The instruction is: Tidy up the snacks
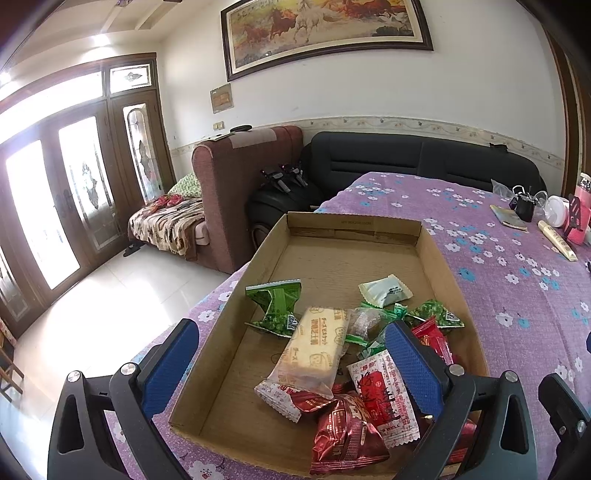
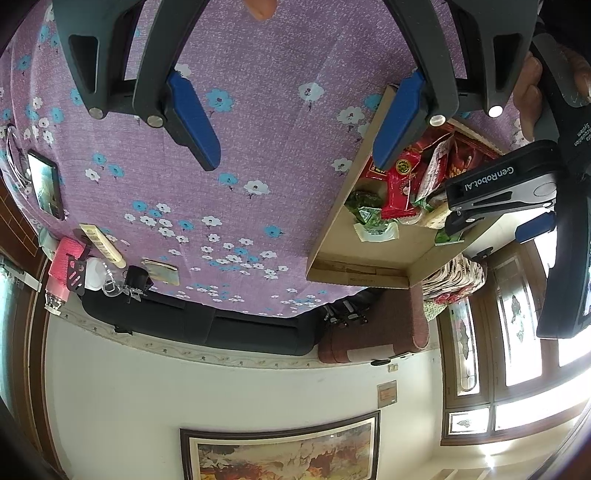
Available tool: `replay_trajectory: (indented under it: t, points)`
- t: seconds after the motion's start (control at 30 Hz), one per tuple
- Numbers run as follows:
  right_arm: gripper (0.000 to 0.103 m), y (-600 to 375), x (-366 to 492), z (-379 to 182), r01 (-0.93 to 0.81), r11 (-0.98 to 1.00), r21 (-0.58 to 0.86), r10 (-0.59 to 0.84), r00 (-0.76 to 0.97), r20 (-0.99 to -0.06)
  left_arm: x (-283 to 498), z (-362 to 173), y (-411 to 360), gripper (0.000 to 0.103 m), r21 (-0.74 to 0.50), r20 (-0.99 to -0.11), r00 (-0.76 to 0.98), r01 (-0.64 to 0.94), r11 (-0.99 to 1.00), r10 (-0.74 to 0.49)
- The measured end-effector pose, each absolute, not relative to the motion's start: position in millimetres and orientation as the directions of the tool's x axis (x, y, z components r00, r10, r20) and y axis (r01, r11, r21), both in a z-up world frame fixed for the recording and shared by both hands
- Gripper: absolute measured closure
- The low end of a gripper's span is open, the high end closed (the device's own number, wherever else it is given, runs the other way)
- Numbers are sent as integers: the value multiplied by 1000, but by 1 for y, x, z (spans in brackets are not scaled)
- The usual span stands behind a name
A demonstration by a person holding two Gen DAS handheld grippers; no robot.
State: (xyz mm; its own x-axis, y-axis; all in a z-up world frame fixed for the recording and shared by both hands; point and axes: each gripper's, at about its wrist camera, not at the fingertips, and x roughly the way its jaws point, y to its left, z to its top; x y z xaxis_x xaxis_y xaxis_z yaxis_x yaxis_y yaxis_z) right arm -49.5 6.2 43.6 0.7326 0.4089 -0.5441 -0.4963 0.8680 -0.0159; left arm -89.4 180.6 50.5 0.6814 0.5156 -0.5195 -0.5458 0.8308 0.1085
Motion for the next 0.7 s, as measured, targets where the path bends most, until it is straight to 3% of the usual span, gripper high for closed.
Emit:
replay_trajectory:
  t: [0.7]
  points:
    - [19, 5, -49, 46, -490, 871, -21, 405, 743, -533, -86, 49, 183, 1, 108, -522, 673, -556, 824, 523]
